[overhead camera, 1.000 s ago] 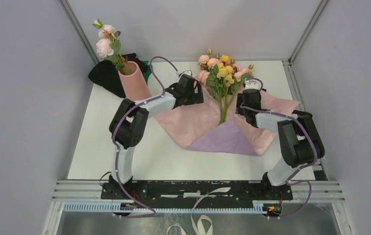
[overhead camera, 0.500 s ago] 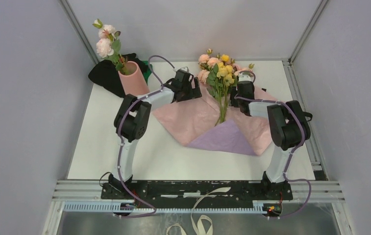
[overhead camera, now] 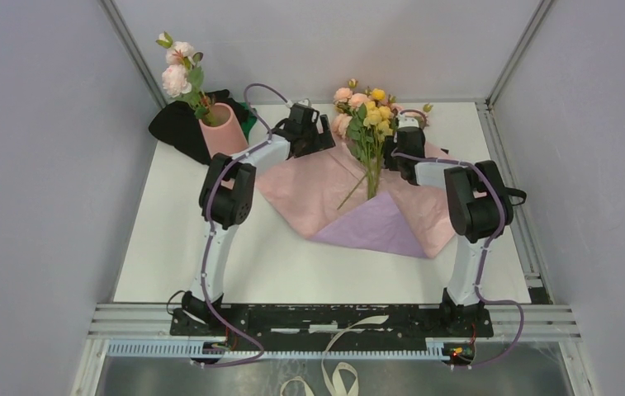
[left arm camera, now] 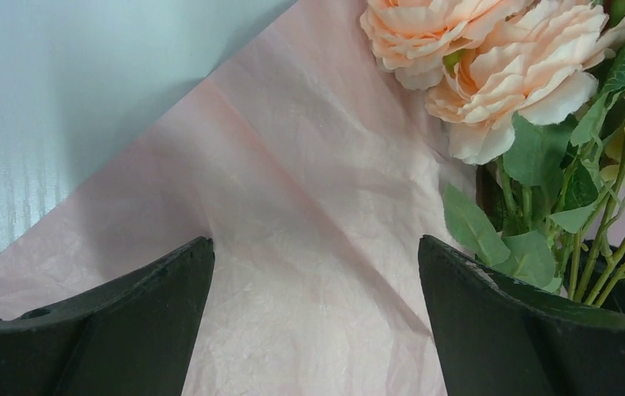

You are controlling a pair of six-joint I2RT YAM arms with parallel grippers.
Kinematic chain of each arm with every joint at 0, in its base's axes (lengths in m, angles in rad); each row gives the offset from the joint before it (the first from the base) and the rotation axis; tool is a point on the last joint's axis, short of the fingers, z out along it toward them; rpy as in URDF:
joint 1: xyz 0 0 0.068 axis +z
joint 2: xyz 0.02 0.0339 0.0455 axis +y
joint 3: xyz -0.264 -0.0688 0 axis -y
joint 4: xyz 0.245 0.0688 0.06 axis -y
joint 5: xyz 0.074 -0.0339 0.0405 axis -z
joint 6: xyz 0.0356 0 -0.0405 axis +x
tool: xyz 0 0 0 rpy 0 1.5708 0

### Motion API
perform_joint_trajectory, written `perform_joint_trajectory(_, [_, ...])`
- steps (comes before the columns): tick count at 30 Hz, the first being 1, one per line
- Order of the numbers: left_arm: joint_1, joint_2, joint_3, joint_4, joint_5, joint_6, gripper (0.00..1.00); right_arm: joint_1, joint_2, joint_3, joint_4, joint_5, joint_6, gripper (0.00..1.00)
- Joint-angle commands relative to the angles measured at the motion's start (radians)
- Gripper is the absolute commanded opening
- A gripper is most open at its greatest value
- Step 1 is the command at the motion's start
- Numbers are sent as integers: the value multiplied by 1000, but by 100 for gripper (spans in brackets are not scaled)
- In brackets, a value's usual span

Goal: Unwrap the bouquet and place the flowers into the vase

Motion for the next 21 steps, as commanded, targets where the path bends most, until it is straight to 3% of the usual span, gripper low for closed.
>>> perform_joint_trajectory(1, [-1,-29,-33,-55,-9,11,100,-4,-84,-83,-43,-20,23,49])
perform_joint_trajectory(10, [-53,-206,-102,-56,-89,65,100,10,-430,-288,-33,-8,12,49])
perform_joint_trajectory(21, [-182,-339,-174,-76,-120,72,100,91,-686,-449,-97,9,-29,50])
